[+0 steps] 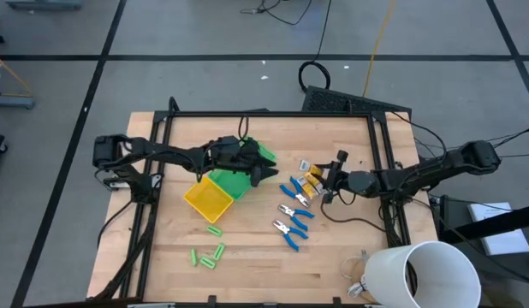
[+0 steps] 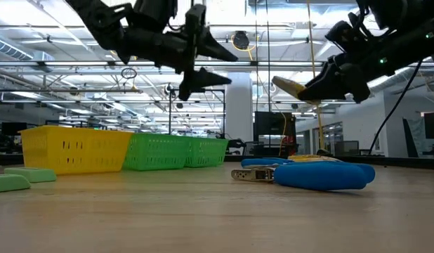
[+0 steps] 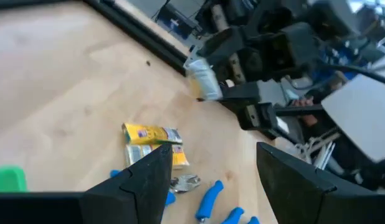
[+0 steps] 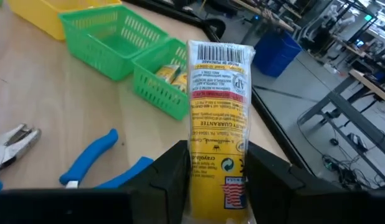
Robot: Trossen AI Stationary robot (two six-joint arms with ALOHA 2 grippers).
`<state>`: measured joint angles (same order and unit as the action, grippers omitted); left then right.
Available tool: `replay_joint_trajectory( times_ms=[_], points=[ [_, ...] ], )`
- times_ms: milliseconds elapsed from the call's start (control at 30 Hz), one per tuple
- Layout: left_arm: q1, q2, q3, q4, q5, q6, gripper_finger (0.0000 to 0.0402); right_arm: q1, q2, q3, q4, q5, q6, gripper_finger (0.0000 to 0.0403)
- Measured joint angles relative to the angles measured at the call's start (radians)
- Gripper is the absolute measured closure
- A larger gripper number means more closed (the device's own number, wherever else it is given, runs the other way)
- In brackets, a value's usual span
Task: Pick & Place School Supplies
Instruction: Put the crayon box into the top green bin
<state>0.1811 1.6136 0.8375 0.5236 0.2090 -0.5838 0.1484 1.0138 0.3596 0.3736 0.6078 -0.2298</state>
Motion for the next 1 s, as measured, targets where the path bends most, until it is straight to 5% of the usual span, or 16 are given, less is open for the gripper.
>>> replay_joint_trajectory(
  times_ms=[500, 1000],
  points=[
    [-0.005, 0.147, 0.035, 0.185, 0.008, -0.159, 0.0109, 0.031, 0.109, 0.068, -0.004, -0.002, -0.02, 0.0273],
    [-0.036, 0.145, 0.089, 0.114, -0.006, -0.11, 0.013, 0.06, 0.311, 0.215, -0.016, 0.099, -0.067, 0.0273]
  ],
)
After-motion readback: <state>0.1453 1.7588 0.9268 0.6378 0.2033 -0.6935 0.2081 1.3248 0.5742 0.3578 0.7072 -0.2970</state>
